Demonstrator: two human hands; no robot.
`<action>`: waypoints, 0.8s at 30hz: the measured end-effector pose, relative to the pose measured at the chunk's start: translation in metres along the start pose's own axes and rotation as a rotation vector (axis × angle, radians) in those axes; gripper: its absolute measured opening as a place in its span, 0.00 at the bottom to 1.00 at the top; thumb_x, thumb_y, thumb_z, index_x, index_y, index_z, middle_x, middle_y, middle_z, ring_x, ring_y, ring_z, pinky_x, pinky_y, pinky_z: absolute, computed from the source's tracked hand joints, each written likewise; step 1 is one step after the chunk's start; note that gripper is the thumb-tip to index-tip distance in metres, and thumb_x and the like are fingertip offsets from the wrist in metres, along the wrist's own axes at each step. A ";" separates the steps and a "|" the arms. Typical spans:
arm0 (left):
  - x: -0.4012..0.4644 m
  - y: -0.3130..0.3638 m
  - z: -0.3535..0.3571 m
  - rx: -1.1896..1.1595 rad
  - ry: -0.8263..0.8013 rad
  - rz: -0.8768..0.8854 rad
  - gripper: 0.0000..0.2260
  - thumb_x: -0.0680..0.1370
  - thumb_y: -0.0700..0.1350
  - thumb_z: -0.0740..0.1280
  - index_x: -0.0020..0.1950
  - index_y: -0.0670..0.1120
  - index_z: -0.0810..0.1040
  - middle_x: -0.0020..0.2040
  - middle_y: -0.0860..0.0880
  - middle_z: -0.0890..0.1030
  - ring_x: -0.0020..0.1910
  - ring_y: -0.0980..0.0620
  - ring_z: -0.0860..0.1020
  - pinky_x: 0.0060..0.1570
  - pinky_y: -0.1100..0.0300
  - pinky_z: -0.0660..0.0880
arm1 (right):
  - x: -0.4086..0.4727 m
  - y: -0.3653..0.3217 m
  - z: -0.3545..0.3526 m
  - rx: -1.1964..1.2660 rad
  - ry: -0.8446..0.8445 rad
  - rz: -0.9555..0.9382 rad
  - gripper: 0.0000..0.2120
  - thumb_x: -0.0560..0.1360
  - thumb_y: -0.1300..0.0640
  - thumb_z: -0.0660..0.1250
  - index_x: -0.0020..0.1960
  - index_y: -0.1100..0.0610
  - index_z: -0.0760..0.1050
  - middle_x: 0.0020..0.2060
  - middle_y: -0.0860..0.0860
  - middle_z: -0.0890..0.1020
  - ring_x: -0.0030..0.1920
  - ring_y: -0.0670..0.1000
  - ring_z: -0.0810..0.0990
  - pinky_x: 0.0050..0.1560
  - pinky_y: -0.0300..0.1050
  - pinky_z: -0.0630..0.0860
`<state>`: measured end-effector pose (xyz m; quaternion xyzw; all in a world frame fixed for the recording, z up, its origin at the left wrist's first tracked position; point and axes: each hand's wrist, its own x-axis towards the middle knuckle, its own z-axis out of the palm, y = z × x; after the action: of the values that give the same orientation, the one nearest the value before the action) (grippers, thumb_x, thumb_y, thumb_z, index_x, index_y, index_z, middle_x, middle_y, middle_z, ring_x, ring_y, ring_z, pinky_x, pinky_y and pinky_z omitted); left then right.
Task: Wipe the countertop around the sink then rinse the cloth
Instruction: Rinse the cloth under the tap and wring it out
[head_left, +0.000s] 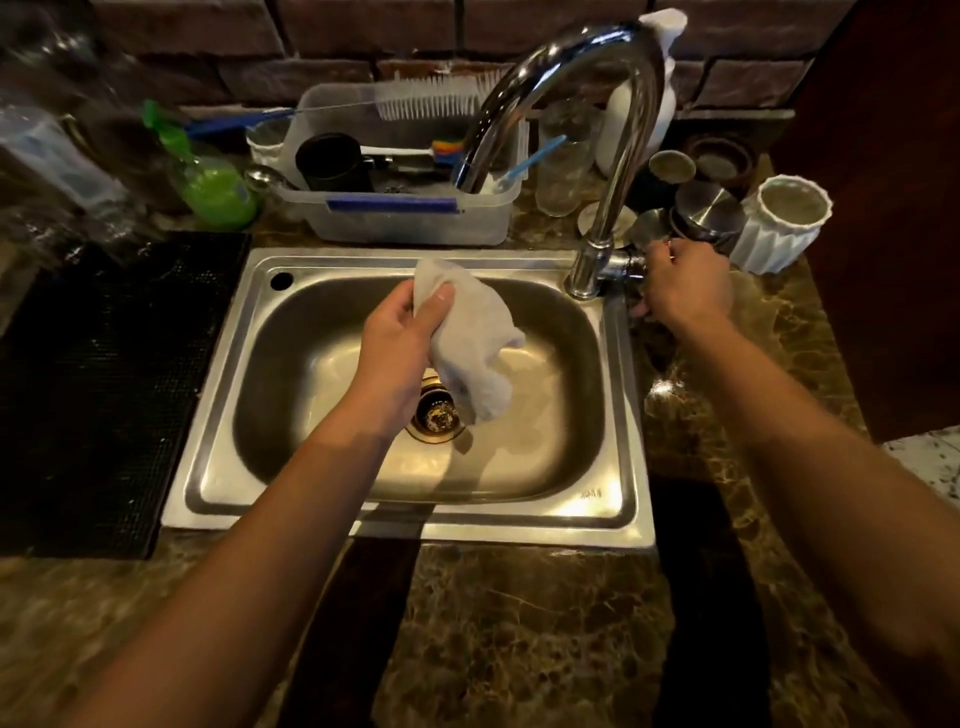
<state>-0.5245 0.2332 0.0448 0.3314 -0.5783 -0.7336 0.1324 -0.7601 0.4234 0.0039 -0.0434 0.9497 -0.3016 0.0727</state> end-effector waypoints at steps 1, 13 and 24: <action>0.001 0.001 0.000 -0.003 0.012 0.004 0.12 0.83 0.50 0.67 0.66 0.53 0.77 0.63 0.46 0.82 0.63 0.48 0.82 0.61 0.50 0.81 | 0.001 0.002 0.001 0.017 -0.003 0.004 0.25 0.78 0.38 0.53 0.46 0.55 0.80 0.37 0.56 0.86 0.42 0.58 0.86 0.53 0.57 0.83; 0.006 -0.002 -0.004 -0.011 -0.006 -0.008 0.16 0.80 0.55 0.70 0.66 0.51 0.80 0.58 0.45 0.82 0.62 0.40 0.82 0.62 0.43 0.79 | -0.013 0.001 -0.006 0.325 -0.068 0.129 0.16 0.84 0.45 0.59 0.56 0.56 0.76 0.45 0.56 0.85 0.38 0.55 0.88 0.48 0.60 0.85; 0.020 -0.015 -0.029 0.114 -0.078 -0.108 0.15 0.82 0.53 0.69 0.63 0.47 0.83 0.57 0.42 0.86 0.58 0.44 0.85 0.61 0.45 0.81 | -0.158 -0.092 0.066 0.617 -0.671 -0.096 0.21 0.82 0.39 0.60 0.74 0.43 0.69 0.66 0.46 0.77 0.64 0.47 0.78 0.58 0.41 0.77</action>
<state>-0.5179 0.2036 0.0207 0.3404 -0.6053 -0.7177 0.0510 -0.5898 0.3306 0.0216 -0.1588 0.7363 -0.5426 0.3717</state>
